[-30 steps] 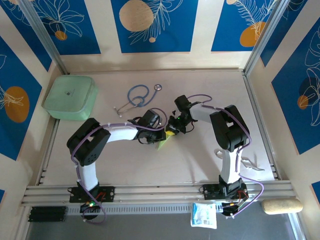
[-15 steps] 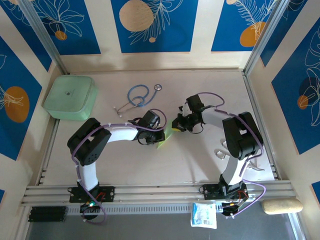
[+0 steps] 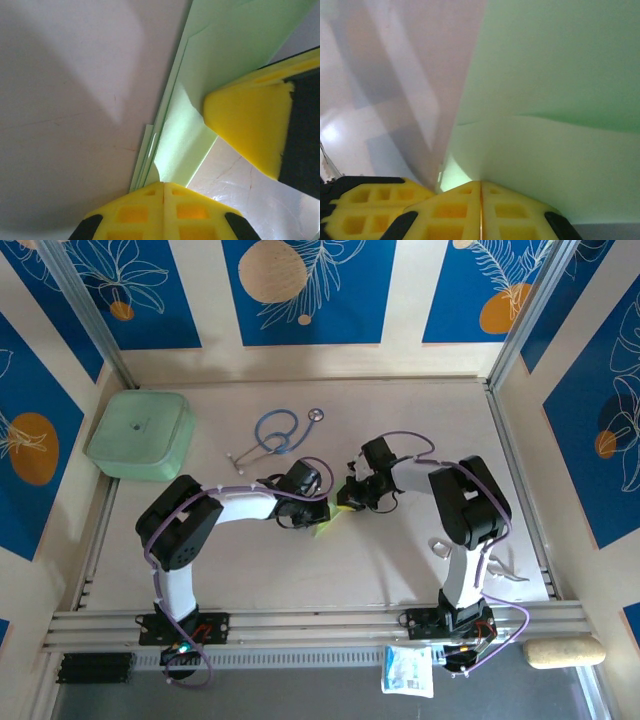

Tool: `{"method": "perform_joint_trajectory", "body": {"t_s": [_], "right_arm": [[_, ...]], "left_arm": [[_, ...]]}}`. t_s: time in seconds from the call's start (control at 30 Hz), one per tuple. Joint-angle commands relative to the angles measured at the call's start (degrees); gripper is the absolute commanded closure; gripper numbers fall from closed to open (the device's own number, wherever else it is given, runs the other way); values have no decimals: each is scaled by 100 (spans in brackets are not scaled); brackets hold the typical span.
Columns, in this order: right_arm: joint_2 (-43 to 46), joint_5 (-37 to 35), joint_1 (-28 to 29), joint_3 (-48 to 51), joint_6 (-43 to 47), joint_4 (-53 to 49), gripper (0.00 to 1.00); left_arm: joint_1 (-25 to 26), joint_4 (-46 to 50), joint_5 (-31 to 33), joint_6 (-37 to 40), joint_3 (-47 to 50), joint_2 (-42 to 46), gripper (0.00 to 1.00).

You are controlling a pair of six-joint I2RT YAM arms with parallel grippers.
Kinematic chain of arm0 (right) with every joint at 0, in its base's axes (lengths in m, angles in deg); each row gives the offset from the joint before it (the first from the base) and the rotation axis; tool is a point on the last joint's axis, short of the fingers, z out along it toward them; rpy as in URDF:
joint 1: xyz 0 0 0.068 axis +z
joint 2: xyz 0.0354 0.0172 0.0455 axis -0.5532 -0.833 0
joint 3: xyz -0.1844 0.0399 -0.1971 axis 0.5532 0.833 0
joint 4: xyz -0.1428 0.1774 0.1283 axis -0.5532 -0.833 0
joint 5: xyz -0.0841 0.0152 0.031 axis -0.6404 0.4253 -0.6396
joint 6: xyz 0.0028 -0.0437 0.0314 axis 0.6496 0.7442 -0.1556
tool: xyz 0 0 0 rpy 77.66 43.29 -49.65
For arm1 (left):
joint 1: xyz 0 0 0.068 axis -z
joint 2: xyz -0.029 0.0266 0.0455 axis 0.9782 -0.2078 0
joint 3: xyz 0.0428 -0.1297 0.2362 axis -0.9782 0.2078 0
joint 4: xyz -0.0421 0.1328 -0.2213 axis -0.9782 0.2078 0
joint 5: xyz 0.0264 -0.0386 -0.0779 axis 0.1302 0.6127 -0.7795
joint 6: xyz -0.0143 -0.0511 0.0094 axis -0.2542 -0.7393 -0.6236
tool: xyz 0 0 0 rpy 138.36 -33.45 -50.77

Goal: Fold a paper plane with a square sheet of paper (pick it up from the middle)
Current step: Fold the wing for the fifth time at the center of the table.

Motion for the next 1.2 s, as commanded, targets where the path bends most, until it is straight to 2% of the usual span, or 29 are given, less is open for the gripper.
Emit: {"method": "perform_joint_trajectory", "body": {"t_s": [0.0, 0.5, 0.97, 1.17], "right_arm": [[-152, -139, -188, 51, 93, 165, 91], [-546, -40, -1284, -98, -645, 709, 91], [-682, 181, -1828, -374, -862, 1043, 91], [-281, 254, -1931, -379, -852, 1036, 90]], "left_arm": [[-17, 642, 121, -70, 131, -297, 100], [-14, 614, 19, -200, 585, -354, 100], [-16, 632, -56, -171, 494, -306, 100], [-17, 619, -155, 4, 72, -224, 100]]}}
